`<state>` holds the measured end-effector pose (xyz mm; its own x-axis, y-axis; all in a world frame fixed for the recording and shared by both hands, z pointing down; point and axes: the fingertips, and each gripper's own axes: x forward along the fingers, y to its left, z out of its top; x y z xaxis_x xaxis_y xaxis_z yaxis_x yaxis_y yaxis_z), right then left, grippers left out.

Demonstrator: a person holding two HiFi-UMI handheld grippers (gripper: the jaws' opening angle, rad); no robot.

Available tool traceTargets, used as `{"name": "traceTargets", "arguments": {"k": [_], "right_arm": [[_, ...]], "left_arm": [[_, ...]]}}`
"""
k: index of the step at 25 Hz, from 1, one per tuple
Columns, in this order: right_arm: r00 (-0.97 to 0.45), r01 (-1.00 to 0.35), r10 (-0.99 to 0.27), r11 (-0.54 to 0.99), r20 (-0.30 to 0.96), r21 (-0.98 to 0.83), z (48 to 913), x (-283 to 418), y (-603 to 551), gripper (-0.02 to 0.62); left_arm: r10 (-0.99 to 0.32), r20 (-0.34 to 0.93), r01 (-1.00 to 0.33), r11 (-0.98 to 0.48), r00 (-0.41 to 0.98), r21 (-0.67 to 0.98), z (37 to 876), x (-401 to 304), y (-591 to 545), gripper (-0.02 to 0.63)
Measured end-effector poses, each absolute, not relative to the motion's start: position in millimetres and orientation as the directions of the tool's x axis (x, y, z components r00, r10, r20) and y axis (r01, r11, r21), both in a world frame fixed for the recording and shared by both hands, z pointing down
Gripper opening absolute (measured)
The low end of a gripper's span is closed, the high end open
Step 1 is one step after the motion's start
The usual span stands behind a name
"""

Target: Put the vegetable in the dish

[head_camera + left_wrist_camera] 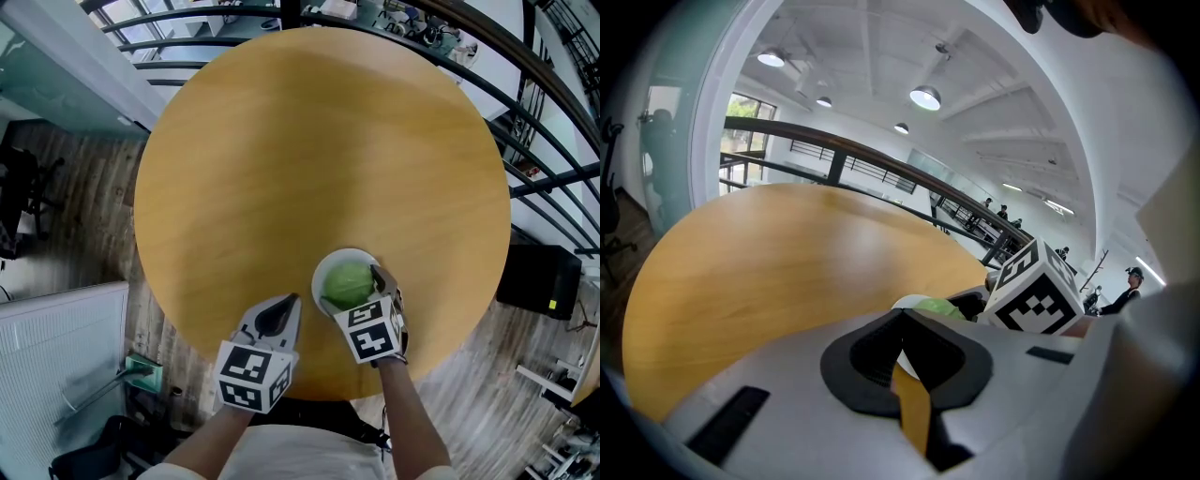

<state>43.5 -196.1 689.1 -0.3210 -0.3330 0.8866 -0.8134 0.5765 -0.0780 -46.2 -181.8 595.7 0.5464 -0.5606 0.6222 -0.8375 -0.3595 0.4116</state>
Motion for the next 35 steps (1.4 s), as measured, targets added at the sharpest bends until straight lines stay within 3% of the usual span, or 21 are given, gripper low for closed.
{"name": "traceTargets", "arguments": {"k": [13, 31, 34, 35], "right_arm": [[-0.361, -0.828, -0.368, 0.549, 0.857, -0.114, 653, 42, -191, 0.477], [-0.498, -0.832, -0.523, 0.513, 0.692, -0.21, 510, 46, -124, 0.471], [-0.498, -0.846, -0.566, 0.484, 0.657, -0.224, 487, 52, -110, 0.434], [-0.487, -0.855, -0.586, 0.472, 0.648, -0.216, 480, 55, -105, 0.374]], "left_arm": [[-0.581, 0.605, -0.839, -0.377, 0.545, 0.393, 576, -46, -181, 0.021], [-0.602, 0.558, -0.813, -0.506, 0.571, 0.287, 496, -35, -125, 0.021], [-0.603, 0.538, -0.802, -0.522, 0.589, 0.292, 481, -32, -112, 0.021], [-0.6, 0.534, -0.797, -0.526, 0.596, 0.297, 477, -31, -107, 0.021]]}}
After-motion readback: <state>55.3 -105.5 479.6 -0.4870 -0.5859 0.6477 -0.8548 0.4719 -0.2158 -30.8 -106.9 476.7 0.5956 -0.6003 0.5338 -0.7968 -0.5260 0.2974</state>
